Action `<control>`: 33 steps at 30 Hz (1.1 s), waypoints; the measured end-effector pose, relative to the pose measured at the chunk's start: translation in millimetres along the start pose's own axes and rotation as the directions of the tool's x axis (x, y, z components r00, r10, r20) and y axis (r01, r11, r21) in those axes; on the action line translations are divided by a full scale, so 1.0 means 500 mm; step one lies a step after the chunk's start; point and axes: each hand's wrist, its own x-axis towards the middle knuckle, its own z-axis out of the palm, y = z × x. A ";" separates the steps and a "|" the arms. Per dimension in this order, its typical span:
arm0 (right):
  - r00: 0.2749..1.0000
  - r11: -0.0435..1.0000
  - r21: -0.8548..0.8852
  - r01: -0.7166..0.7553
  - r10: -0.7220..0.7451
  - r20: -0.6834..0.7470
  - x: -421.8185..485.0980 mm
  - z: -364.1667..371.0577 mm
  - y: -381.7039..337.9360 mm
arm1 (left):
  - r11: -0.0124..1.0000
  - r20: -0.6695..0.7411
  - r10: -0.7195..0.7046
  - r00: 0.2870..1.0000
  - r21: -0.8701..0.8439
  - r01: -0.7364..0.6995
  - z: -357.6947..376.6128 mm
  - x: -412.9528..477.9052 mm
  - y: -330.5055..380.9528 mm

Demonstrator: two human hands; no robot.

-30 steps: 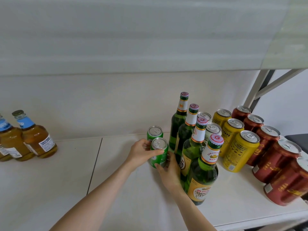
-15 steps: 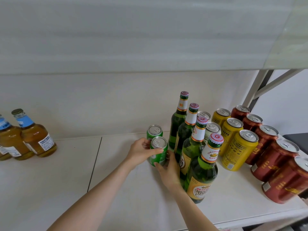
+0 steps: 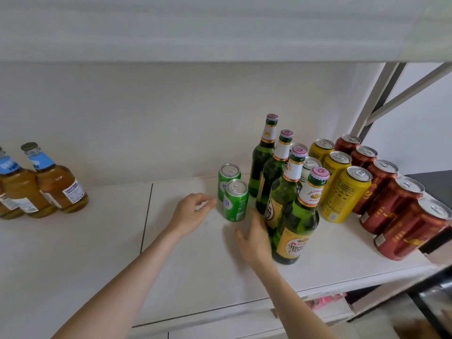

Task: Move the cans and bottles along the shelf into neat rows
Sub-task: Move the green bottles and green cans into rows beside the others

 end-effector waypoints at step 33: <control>0.911 0.694 -0.593 0.409 -0.344 0.225 -0.434 0.032 -0.113 | 0.541 -0.053 0.183 0.982 0.839 -0.055 -0.139 -0.590 -0.125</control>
